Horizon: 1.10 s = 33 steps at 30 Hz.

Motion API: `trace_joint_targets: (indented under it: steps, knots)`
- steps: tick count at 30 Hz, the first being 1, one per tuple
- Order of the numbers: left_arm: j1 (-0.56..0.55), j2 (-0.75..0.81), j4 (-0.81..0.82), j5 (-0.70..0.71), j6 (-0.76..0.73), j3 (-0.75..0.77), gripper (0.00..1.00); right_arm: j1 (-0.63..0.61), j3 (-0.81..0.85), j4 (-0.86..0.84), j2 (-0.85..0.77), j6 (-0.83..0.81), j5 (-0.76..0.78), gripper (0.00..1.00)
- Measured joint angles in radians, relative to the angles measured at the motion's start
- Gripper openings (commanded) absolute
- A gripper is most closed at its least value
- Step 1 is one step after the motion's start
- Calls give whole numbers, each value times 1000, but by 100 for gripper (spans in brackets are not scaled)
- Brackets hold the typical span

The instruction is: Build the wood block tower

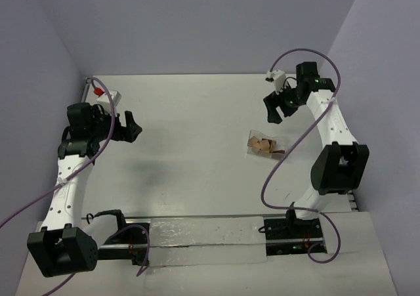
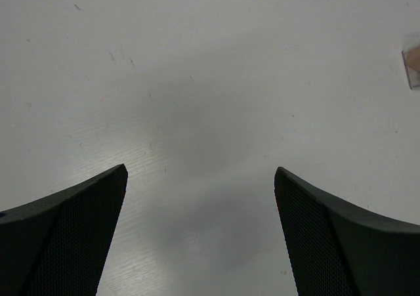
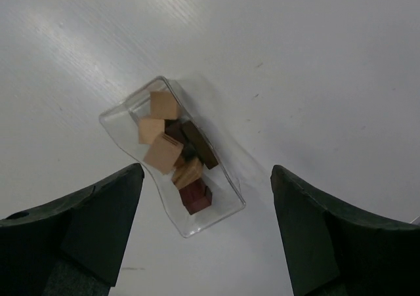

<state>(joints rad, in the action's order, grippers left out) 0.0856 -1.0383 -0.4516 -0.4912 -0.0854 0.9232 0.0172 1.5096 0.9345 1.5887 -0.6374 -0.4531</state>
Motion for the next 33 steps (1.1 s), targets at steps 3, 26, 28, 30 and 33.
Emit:
trace_joint_targets:
  steps: [3, 26, 28, 30, 33]
  knots:
    - [-6, -3, -10, -10, -10, 12, 99, 32, 110, 167, 122, -123, -1, 71]
    - [-20, -19, -41, -22, -33, 22, 99, 112, 290, 389, 376, -397, 129, 49]
    - [-22, -20, -43, -22, -33, 22, 99, 111, 289, 389, 390, -401, 133, 49]
    - [-24, -20, -44, -22, -33, 22, 99, 108, 276, 385, 397, -403, 139, 49]
    - [-26, -20, -44, -22, -33, 22, 99, 102, 251, 383, 399, -405, 146, 49]
